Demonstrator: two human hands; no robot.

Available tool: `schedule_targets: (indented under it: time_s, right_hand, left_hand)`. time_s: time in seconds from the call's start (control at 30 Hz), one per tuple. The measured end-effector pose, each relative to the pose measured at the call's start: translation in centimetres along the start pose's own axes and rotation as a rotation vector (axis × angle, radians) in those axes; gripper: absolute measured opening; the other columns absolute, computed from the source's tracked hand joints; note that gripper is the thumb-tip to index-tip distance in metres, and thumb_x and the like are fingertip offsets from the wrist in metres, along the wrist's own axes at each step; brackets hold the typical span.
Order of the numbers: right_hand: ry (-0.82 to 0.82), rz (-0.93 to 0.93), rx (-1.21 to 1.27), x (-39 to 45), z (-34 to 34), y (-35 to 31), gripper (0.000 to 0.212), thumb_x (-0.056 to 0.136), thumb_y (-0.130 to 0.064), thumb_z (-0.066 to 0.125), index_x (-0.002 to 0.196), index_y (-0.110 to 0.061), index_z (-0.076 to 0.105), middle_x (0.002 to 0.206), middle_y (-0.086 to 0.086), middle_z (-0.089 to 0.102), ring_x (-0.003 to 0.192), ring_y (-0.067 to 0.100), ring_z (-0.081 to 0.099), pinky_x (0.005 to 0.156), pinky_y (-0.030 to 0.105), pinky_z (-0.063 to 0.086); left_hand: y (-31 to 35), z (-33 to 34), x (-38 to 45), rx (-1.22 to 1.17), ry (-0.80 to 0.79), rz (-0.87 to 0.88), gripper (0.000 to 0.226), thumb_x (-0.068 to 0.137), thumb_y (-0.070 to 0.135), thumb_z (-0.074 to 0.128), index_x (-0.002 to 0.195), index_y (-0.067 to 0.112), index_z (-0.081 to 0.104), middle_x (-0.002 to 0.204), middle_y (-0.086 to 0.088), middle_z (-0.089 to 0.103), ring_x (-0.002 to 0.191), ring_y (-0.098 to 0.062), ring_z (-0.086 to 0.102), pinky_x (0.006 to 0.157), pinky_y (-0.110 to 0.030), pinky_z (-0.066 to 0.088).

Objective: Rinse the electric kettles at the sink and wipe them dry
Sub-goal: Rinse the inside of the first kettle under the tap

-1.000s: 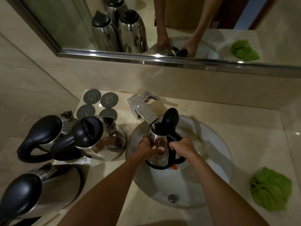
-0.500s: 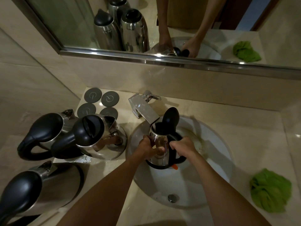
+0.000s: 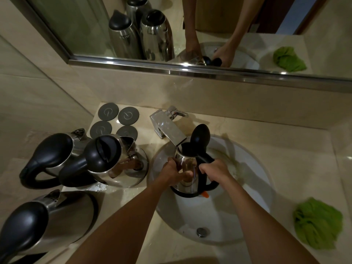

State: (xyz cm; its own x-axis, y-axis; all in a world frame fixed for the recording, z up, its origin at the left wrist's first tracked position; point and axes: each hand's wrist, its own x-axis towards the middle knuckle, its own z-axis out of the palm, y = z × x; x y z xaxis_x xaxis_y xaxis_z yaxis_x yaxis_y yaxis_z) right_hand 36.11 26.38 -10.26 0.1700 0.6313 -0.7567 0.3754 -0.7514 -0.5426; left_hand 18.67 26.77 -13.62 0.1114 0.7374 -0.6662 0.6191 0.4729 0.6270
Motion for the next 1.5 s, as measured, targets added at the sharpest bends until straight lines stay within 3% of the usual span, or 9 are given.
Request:
schedule_targets:
  time_s: [0.2, 0.5, 0.67, 0.9, 1.07, 1.2, 1.33, 1.5]
  right_hand:
    - [0.008, -0.017, 0.003, -0.1, 0.0, -0.1, 0.008, 0.069, -0.009, 0.064, 0.075, -0.01, 0.059, 0.062, 0.004, 0.054, 0.058, 0.018, 0.054, 0.053, 0.027, 0.04]
    - [-0.016, -0.024, -0.009, -0.4, -0.1, 0.0, 0.016, 0.07, -0.011, 0.065, 0.085, -0.011, 0.059, 0.069, 0.005, 0.057, 0.064, 0.018, 0.056, 0.055, 0.027, 0.042]
    - [0.022, -0.04, -0.003, -0.6, 0.2, 0.1, 0.012, 0.071, -0.01, 0.066, 0.079, -0.011, 0.058, 0.069, 0.004, 0.058, 0.066, 0.017, 0.059, 0.055, 0.026, 0.042]
    - [0.047, -0.054, 0.03, -0.7, 0.2, -0.1, 0.011, 0.075, -0.01, 0.068, 0.078, -0.013, 0.058, 0.072, 0.003, 0.06, 0.07, 0.015, 0.06, 0.057, 0.025, 0.041]
    - [0.083, -0.068, 0.034, -0.8, 1.0, 0.5, 0.016, 0.074, -0.012, 0.07, 0.088, -0.009, 0.063, 0.078, 0.006, 0.064, 0.073, 0.016, 0.062, 0.06, 0.027, 0.045]
    - [0.068, -0.061, 0.04, -0.5, 1.2, -0.2, 0.015, 0.076, -0.012, 0.069, 0.089, -0.011, 0.062, 0.079, 0.005, 0.064, 0.073, 0.016, 0.061, 0.06, 0.027, 0.044]
    - [0.056, -0.058, 0.025, -0.2, 0.6, -0.9, 0.013, 0.075, -0.009, 0.067, 0.082, -0.015, 0.058, 0.075, 0.003, 0.062, 0.07, 0.015, 0.06, 0.058, 0.025, 0.042]
    - [0.024, -0.056, 0.004, -0.2, 0.5, -0.9, 0.015, 0.078, -0.008, 0.067, 0.084, -0.015, 0.056, 0.074, 0.002, 0.058, 0.068, 0.013, 0.057, 0.054, 0.022, 0.039]
  left_hand:
    - [-0.1, 0.0, 0.0, 0.009, 0.008, -0.005, 0.068, 0.079, 0.034, 0.08, 0.129, 0.015, 0.038, 0.107, 0.007, 0.051, 0.107, -0.011, 0.05, 0.074, -0.017, 0.04]
    - [-0.3, 0.3, -0.3, -0.001, 0.021, 0.006, 0.069, 0.079, 0.031, 0.081, 0.13, 0.012, 0.038, 0.111, 0.005, 0.053, 0.11, -0.012, 0.052, 0.08, -0.021, 0.041]
    - [-0.6, 0.2, -0.2, -0.028, 0.011, 0.01, 0.072, 0.078, 0.029, 0.082, 0.13, 0.013, 0.036, 0.121, 0.0, 0.057, 0.115, -0.013, 0.052, 0.082, -0.022, 0.043]
    - [-0.6, 0.1, 0.1, -0.027, 0.003, -0.002, 0.068, 0.077, 0.033, 0.082, 0.125, 0.017, 0.038, 0.12, -0.001, 0.058, 0.11, -0.015, 0.056, 0.068, -0.017, 0.044]
    - [-0.7, 0.3, 0.1, -0.012, 0.028, -0.006, 0.063, 0.079, 0.021, 0.081, 0.124, 0.015, 0.037, 0.126, -0.003, 0.057, 0.121, -0.018, 0.051, 0.092, -0.028, 0.044]
    - [-0.9, -0.3, 0.9, -0.029, 0.017, 0.002, 0.079, 0.076, 0.024, 0.084, 0.137, 0.012, 0.034, 0.128, -0.003, 0.058, 0.122, -0.019, 0.054, 0.094, -0.03, 0.047]
    - [-0.7, -0.3, 1.4, -0.074, 0.002, -0.028, 0.078, 0.076, 0.019, 0.083, 0.136, 0.011, 0.034, 0.126, 0.001, 0.059, 0.123, -0.017, 0.052, 0.1, -0.034, 0.046]
    - [-0.7, -0.1, 1.7, -0.101, -0.019, -0.051, 0.073, 0.077, 0.016, 0.082, 0.133, 0.011, 0.036, 0.121, 0.002, 0.059, 0.117, -0.013, 0.053, 0.081, -0.018, 0.044]
